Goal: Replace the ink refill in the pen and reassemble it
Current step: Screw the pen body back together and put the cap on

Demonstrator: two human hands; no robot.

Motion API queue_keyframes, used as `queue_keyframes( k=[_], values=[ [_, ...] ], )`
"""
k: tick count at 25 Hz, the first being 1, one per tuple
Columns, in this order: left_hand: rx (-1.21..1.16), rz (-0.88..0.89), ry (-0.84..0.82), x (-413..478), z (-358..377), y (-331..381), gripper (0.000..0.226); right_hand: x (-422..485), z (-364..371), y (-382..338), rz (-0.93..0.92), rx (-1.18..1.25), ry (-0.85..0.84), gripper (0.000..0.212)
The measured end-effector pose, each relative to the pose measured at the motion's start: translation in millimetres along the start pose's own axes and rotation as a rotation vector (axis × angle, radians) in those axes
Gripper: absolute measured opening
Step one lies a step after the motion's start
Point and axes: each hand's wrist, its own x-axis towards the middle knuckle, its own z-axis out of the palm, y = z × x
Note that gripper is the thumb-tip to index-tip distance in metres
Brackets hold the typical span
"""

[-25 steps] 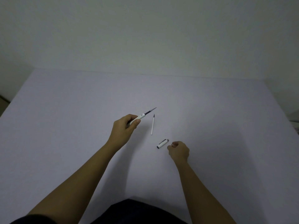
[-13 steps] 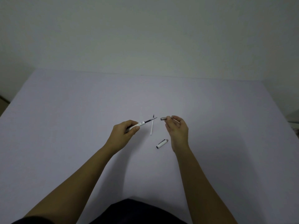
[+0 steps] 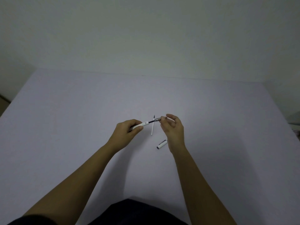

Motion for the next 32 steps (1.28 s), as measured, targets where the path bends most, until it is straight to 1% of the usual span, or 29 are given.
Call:
queue_keyframes(
  k=[2, 6, 10, 13, 18, 22, 24, 27, 29, 30, 32],
  values=[
    [0.040, 0.032, -0.004, 2, 0, 2, 0.011, -3, 2, 1, -0.026, -0.067, -0.064, 0.019],
    [0.088, 0.081, 0.004, 6, -5, 5, 0.016, -7, 5, -1, -0.100, -0.194, -0.150, 0.006],
    [0.167, 0.154, -0.035, 6, -16, 5, 0.015, -7, 4, -6, -0.134, -0.315, -0.211, 0.007],
    [0.225, 0.225, -0.058, 4, -21, 6, 0.015, -5, 4, -9, -0.187, -0.475, -0.253, 0.006],
    [0.116, 0.105, -0.106, 0, -24, 4, 0.019, -5, -1, -14, -0.283, -0.467, -0.324, 0.007],
    [0.164, 0.193, -0.053, 0, -26, 10, 0.014, -4, 1, -15, -0.305, -0.487, -0.325, 0.010],
    [0.141, 0.173, -0.058, -1, -26, 11, 0.015, -3, 2, -17, -0.339, -0.493, -0.325, 0.008],
    [0.011, 0.035, -0.132, -3, -26, 11, 0.019, -3, -2, -20, -0.460, -0.523, -0.366, 0.010],
    [-0.043, -0.022, -0.185, -3, -28, 11, 0.019, -5, -5, -22, -0.556, -0.557, -0.387, 0.012],
    [-0.046, -0.019, -0.195, -3, -30, 12, 0.020, -6, -7, -22, -0.596, -0.575, -0.394, 0.012],
    [-0.013, 0.043, -0.155, -3, -31, 13, 0.016, -7, -8, -24, -0.639, -0.605, -0.391, 0.012]
  ],
)
